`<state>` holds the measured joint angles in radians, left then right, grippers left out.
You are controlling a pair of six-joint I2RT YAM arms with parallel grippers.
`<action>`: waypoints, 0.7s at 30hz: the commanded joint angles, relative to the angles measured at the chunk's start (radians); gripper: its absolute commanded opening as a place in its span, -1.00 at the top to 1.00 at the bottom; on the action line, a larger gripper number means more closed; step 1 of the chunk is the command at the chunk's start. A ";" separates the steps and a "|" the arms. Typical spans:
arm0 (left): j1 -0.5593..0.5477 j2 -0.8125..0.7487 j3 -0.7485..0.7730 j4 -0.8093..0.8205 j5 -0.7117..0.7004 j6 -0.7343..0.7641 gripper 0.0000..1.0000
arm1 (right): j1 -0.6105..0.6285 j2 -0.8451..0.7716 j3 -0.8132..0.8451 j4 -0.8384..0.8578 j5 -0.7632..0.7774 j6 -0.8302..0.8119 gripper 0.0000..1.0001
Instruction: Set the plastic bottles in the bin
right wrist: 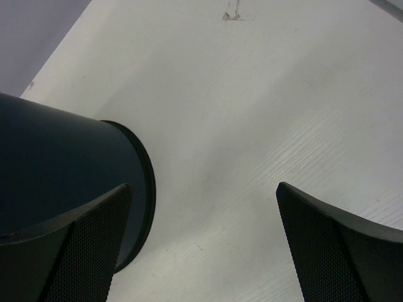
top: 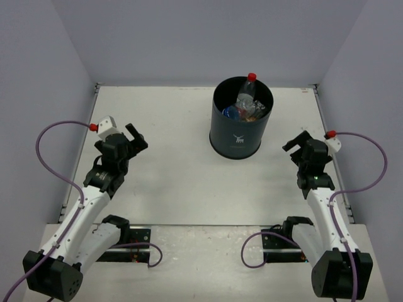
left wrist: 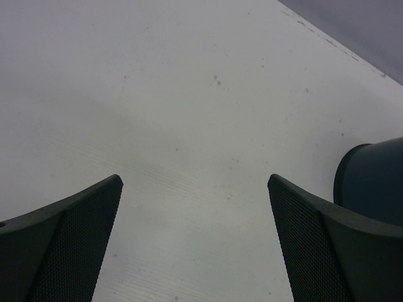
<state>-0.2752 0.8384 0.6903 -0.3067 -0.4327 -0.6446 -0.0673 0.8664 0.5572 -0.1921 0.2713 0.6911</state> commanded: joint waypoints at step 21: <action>0.014 -0.013 -0.011 0.029 -0.054 -0.027 -1.00 | -0.003 -0.245 -0.168 0.298 -0.027 -0.054 -0.97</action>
<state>-0.2742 0.8318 0.6888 -0.3058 -0.4511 -0.6544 -0.0677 0.6325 0.3874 0.0353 0.2408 0.6465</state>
